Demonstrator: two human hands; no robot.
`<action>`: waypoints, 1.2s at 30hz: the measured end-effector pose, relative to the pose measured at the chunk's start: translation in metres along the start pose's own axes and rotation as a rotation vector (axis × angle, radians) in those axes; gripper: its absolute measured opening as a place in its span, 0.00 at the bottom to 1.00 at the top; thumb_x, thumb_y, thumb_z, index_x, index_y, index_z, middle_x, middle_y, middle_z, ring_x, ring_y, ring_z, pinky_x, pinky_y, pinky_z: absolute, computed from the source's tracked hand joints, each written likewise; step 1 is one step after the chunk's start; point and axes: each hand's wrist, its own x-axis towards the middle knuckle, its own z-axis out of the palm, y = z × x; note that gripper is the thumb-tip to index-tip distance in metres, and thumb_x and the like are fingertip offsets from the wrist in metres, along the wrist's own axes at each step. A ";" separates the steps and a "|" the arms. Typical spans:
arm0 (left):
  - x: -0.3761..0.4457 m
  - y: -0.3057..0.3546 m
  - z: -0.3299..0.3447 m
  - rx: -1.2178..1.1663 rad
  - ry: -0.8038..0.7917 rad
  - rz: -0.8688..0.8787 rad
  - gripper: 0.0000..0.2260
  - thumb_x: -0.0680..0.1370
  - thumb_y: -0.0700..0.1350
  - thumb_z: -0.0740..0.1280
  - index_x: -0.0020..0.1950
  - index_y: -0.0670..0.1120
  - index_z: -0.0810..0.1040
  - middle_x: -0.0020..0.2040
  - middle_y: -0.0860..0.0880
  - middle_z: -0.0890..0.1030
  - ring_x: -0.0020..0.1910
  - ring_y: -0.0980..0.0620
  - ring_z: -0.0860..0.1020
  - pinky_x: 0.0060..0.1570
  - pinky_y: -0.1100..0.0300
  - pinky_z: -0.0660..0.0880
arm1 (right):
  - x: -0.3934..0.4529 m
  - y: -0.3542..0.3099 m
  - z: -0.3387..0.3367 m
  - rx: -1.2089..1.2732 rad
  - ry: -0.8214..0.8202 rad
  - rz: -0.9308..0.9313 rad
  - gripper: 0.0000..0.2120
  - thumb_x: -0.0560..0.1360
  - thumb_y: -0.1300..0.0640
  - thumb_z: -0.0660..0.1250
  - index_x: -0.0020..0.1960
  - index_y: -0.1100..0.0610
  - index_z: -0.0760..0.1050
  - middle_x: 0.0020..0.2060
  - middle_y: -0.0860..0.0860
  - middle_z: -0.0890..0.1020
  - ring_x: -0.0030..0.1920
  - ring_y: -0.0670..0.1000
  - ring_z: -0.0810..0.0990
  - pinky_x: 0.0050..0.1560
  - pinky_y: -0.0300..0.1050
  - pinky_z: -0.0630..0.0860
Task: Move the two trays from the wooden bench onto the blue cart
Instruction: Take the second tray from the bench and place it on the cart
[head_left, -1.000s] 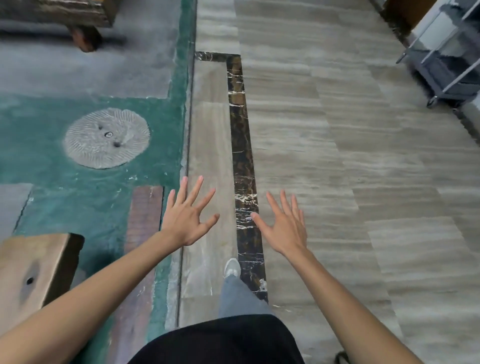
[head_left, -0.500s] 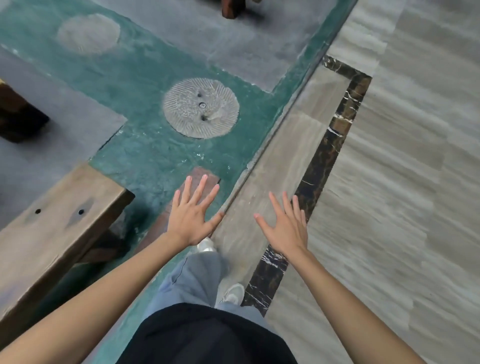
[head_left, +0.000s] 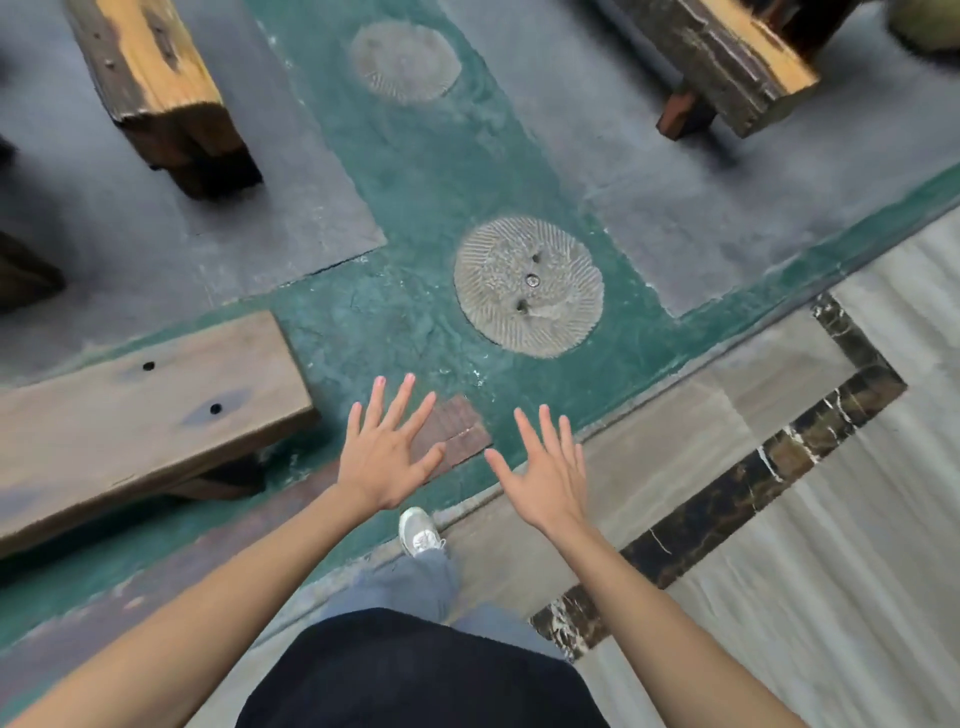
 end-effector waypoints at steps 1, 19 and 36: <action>0.010 -0.005 -0.006 -0.010 -0.004 -0.031 0.33 0.75 0.70 0.43 0.79 0.59 0.50 0.81 0.51 0.42 0.78 0.42 0.39 0.74 0.39 0.49 | 0.017 -0.005 -0.006 -0.005 -0.013 -0.007 0.38 0.75 0.27 0.52 0.80 0.40 0.51 0.82 0.45 0.46 0.81 0.52 0.41 0.79 0.58 0.45; 0.207 -0.089 -0.096 -0.201 0.159 -0.495 0.34 0.74 0.69 0.45 0.79 0.59 0.51 0.81 0.52 0.45 0.79 0.43 0.40 0.75 0.40 0.50 | 0.322 -0.167 -0.113 -0.199 -0.102 -0.531 0.36 0.75 0.27 0.51 0.80 0.38 0.50 0.82 0.45 0.45 0.80 0.50 0.37 0.79 0.56 0.41; 0.308 -0.214 -0.206 -0.299 0.429 -0.942 0.33 0.76 0.71 0.48 0.79 0.61 0.51 0.81 0.55 0.45 0.79 0.46 0.39 0.75 0.40 0.47 | 0.498 -0.397 -0.157 -0.345 -0.146 -1.071 0.37 0.75 0.25 0.49 0.80 0.38 0.52 0.81 0.45 0.49 0.81 0.51 0.41 0.79 0.58 0.48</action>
